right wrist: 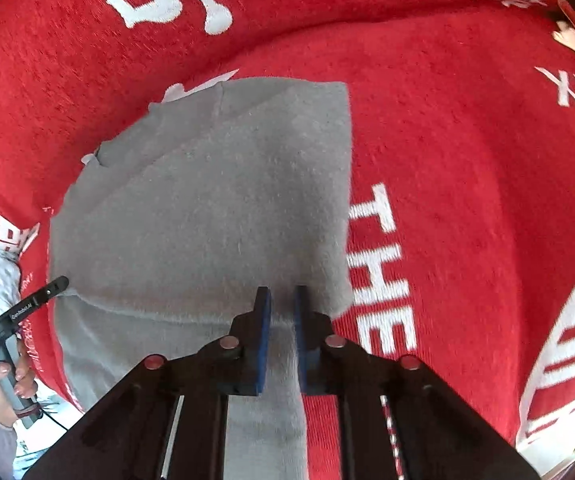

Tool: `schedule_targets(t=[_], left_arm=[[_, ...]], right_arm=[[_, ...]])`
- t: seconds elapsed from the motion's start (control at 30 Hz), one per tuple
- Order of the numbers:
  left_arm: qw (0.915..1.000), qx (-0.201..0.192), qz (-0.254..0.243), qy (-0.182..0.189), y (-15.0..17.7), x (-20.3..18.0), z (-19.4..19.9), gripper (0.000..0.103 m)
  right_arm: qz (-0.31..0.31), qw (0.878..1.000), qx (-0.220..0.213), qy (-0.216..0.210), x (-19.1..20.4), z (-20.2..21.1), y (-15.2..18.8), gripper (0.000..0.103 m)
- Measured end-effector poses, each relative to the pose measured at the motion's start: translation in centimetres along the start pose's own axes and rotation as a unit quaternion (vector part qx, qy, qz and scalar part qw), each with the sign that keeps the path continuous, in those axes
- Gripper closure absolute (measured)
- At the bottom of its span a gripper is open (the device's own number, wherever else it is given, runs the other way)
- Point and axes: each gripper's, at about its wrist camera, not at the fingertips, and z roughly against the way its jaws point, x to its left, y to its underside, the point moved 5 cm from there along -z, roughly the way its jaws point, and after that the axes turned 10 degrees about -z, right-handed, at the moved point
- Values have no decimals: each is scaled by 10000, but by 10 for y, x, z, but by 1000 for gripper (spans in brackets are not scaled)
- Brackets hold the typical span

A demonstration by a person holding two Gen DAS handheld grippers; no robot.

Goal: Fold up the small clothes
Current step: 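Release the sleeve with the left gripper and smooth the folded side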

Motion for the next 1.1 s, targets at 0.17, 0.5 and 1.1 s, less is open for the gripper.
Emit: schedule_targets(t=[0.17, 0.5, 1.1], left_arm=[[9999, 107, -46, -95, 6, -5, 12, 89], [9995, 291, -56, -113, 23, -15, 19, 89], [9980, 283, -2, -570, 32, -7, 19, 0]], right_arm=[[-222, 9997, 71, 12, 3, 10, 9, 86], [-130, 9997, 216, 44, 31, 9, 24, 71], [75, 9993, 358, -80, 58, 3, 37, 33]])
